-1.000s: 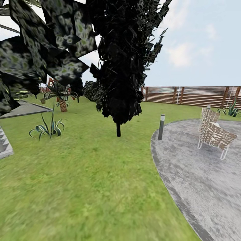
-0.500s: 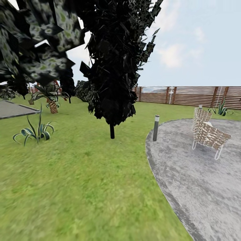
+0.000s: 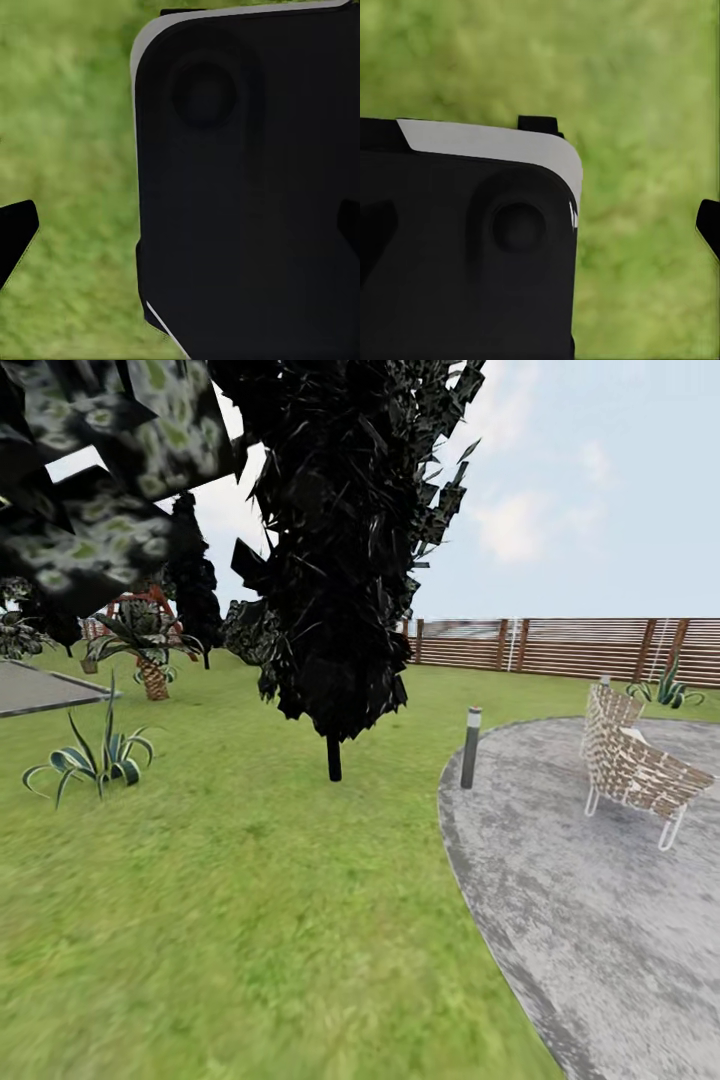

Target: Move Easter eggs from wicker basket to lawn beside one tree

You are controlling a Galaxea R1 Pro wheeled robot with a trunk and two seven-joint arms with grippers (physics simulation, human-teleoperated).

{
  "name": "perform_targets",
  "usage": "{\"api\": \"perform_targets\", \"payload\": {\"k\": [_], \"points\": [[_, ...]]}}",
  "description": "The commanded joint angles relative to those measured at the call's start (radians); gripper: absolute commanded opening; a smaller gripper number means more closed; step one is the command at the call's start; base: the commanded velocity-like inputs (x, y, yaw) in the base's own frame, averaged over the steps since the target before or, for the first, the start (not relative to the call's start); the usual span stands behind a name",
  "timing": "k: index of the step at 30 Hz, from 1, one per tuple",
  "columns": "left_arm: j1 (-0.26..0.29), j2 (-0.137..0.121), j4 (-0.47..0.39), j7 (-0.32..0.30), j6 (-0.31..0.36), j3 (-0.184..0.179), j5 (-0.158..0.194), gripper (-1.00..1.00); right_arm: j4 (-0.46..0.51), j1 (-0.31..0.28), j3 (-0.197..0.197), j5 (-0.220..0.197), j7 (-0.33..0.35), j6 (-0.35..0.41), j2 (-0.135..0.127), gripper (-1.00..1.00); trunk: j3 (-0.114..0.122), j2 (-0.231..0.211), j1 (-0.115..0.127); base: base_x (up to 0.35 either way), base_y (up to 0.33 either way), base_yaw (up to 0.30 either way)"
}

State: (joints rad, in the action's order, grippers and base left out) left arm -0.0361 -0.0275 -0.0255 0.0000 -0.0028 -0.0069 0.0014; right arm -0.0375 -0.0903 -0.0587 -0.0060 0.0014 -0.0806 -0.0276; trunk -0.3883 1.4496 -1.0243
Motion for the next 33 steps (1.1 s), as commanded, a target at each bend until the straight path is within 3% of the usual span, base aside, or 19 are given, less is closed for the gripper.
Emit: {"api": "perform_targets", "payload": {"k": [1, 33], "points": [[-0.001, 0.000, -0.002, 0.000, 0.000, -0.001, 0.000, 1.00, -0.004, -0.002, -0.006, 0.000, 0.000, -0.007, 0.000, 1.00, -0.001, 0.000, -0.001, 0.342, 0.000, 0.000], [-0.001, 0.000, -0.002, 0.000, -0.003, -0.001, 0.000, 1.00, -0.004, -0.002, -0.007, 0.005, 0.000, -0.005, 0.000, 1.00, -0.001, 0.000, -0.001, 0.321, 0.000, 0.000]]}}
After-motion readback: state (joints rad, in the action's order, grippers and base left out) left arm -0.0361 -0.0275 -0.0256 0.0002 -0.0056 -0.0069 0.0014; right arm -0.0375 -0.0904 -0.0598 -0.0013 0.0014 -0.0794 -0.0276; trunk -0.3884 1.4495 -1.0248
